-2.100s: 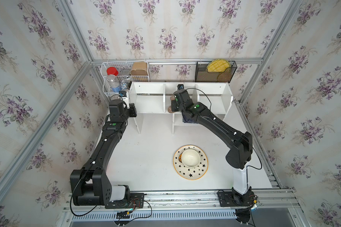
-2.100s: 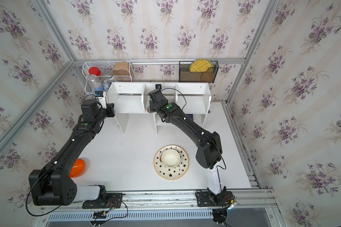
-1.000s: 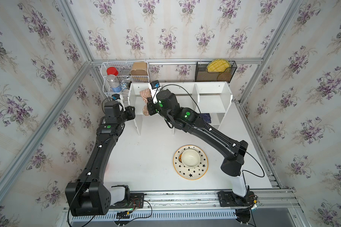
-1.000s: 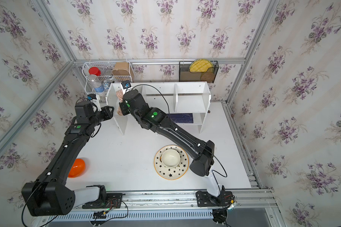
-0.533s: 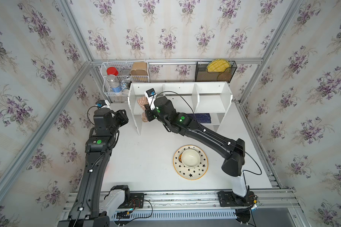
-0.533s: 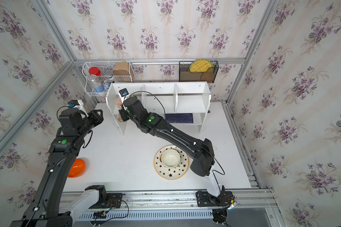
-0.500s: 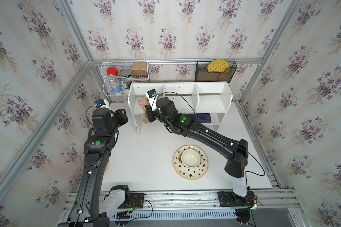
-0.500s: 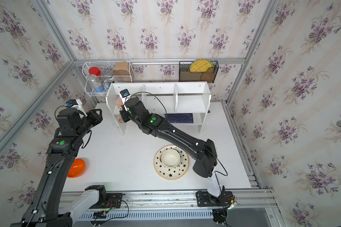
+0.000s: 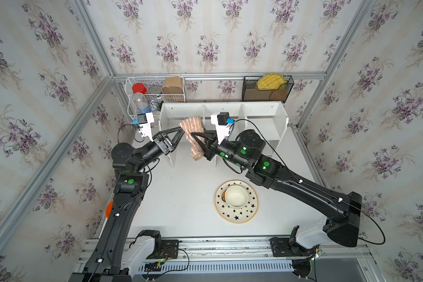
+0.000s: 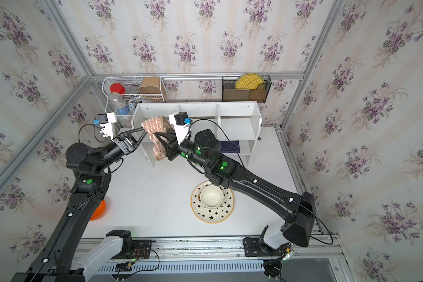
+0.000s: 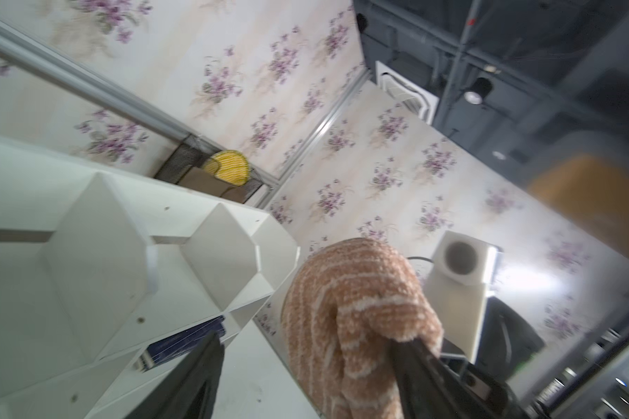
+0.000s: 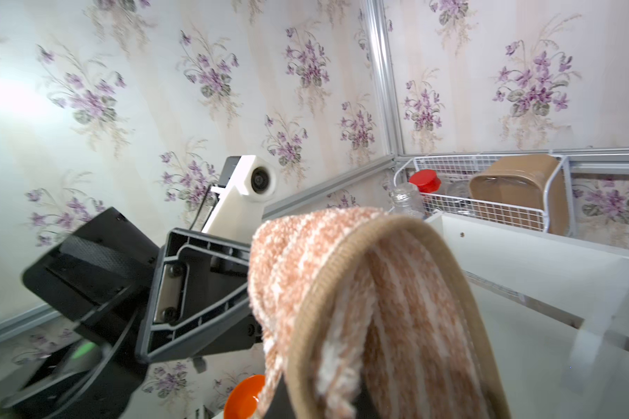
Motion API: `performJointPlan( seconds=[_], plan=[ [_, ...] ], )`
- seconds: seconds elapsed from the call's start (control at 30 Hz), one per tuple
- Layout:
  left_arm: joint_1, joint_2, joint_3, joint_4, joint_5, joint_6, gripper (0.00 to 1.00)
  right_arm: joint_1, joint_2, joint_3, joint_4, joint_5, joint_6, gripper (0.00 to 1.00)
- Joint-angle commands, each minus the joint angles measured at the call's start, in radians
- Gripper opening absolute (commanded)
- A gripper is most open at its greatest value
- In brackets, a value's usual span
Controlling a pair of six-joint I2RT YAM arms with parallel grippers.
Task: Wipe the bookshelf clean with a cloth
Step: Adjust the cleaning item.
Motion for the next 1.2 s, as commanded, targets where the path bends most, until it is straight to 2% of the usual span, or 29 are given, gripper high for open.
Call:
performJointPlan(
  seconds=[0.0, 0.13, 0.23, 0.3, 0.4, 0.5, 0.73, 0.87, 0.97, 1.1, 1.17],
  plan=[
    [-0.039, 0.025, -0.001, 0.409, 0.112, -0.183, 0.77, -0.007, -0.039, -0.025, 0.103, -0.111, 0.07, 0.0],
    [-0.116, 0.059, -0.012, 0.384, 0.103, -0.156, 0.75, -0.019, -0.056, -0.031, 0.124, -0.152, 0.1, 0.0],
    [-0.18, 0.068, 0.015, 0.217, 0.089, -0.017, 0.69, -0.018, -0.057, -0.038, 0.133, -0.182, 0.121, 0.0],
    [-0.223, 0.067, 0.052, 0.077, 0.08, 0.09, 0.61, -0.018, -0.06, -0.051, 0.139, -0.191, 0.132, 0.0],
    [-0.247, 0.055, 0.086, -0.018, 0.032, 0.187, 0.35, -0.019, -0.094, -0.104, 0.156, -0.167, 0.137, 0.0],
    [-0.247, 0.046, 0.104, -0.069, -0.029, 0.223, 0.02, -0.029, -0.149, -0.168, 0.153, -0.109, 0.138, 0.06],
    [-0.246, 0.071, 0.14, -0.203, -0.144, 0.281, 0.0, -0.095, -0.328, -0.352, 0.075, 0.042, 0.155, 0.4],
    [-0.247, 0.106, 0.132, -0.119, -0.12, 0.23, 0.0, -0.116, -0.403, -0.418, 0.06, 0.042, 0.154, 0.46],
    [-0.251, 0.126, 0.119, -0.043, -0.105, 0.205, 0.0, -0.129, -0.417, -0.409, 0.02, 0.035, 0.14, 0.54],
    [-0.251, 0.117, 0.158, -0.188, -0.183, 0.302, 0.0, -0.14, -0.454, -0.4, -0.052, 0.098, 0.109, 0.62],
    [-0.25, 0.116, 0.21, -0.333, -0.255, 0.386, 0.0, -0.143, -0.475, -0.396, -0.1, 0.154, 0.091, 0.7]
  ],
)
